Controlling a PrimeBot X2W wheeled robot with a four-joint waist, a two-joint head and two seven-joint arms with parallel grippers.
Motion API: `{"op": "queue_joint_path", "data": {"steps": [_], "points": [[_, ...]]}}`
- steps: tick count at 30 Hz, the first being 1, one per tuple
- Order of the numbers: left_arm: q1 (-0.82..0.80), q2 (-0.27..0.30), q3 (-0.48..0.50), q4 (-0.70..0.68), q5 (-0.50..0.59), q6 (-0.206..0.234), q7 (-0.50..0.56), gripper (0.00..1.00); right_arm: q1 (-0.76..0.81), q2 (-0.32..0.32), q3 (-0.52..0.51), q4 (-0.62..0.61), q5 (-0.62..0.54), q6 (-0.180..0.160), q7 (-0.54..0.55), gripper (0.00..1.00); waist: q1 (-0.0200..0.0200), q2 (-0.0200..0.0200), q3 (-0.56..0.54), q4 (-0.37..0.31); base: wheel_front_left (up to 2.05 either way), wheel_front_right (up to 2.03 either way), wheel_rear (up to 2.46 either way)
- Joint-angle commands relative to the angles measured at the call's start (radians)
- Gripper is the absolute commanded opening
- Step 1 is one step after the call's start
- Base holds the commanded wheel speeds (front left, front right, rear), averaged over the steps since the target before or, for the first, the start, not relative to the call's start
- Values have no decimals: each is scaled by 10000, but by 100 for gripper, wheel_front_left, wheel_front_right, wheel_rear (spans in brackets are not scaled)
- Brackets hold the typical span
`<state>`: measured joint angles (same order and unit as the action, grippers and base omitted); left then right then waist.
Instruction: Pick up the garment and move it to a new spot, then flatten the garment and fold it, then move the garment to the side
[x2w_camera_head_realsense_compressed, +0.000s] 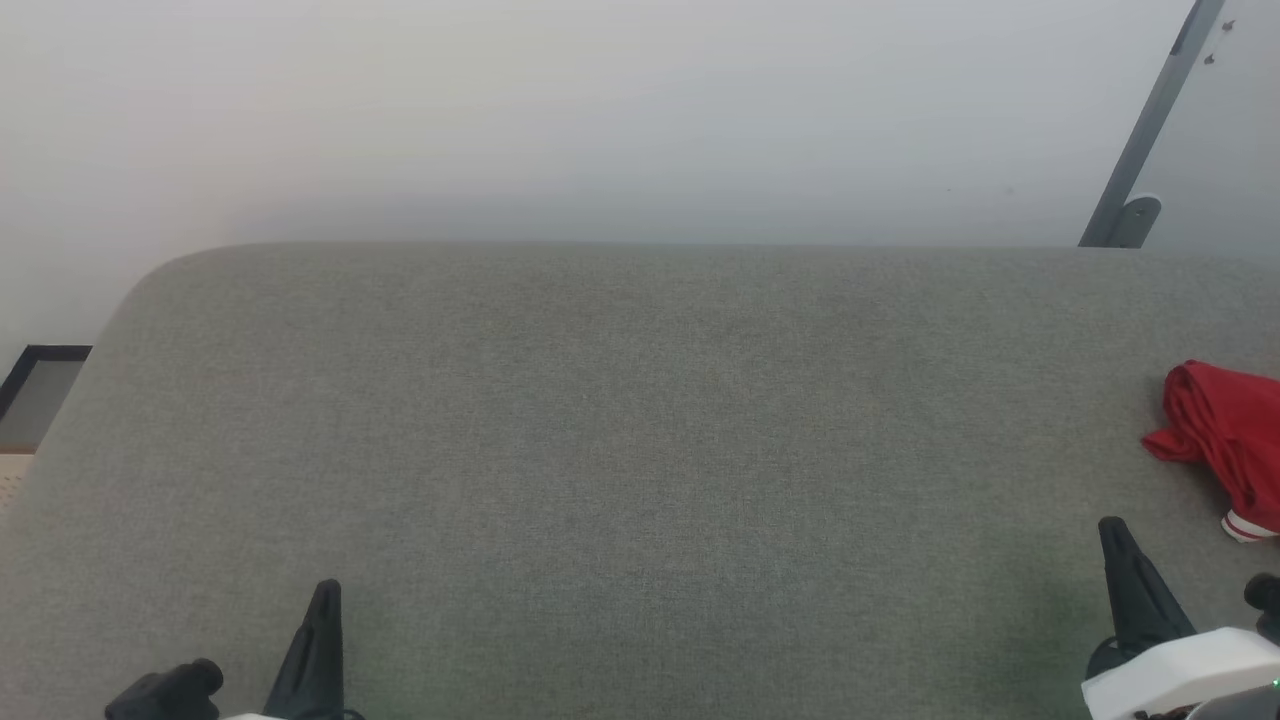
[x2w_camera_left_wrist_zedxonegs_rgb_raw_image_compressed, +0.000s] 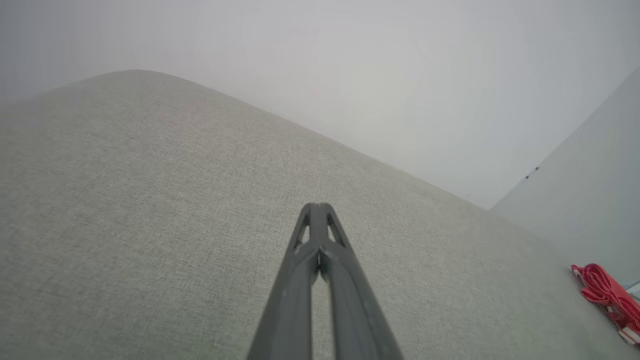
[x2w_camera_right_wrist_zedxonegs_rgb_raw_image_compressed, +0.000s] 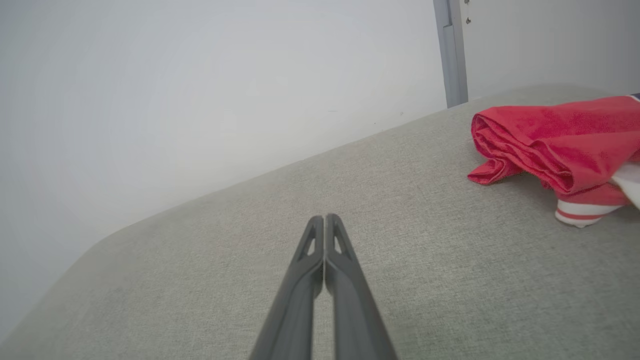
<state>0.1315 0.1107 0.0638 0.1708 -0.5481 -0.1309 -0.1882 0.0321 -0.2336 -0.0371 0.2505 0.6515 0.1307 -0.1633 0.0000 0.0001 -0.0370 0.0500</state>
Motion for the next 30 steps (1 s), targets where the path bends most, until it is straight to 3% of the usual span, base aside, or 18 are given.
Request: {"op": "queue_joint_path", "data": {"steps": [1, 30], "points": [[-344, 26, 65, -100, -370, 0, 81, 0, -335, -27, -85, -156, 343, 0, 88, 0, 0, -1, 5, -6, 0, 0, 0], [-1140, -198, 235, 195, -4121, 1, 1160, 0, -760, 648, -340, -141, 3726, 1, 1070, 0, 0, -1, 107, -134, 0, 0, 0]]}}
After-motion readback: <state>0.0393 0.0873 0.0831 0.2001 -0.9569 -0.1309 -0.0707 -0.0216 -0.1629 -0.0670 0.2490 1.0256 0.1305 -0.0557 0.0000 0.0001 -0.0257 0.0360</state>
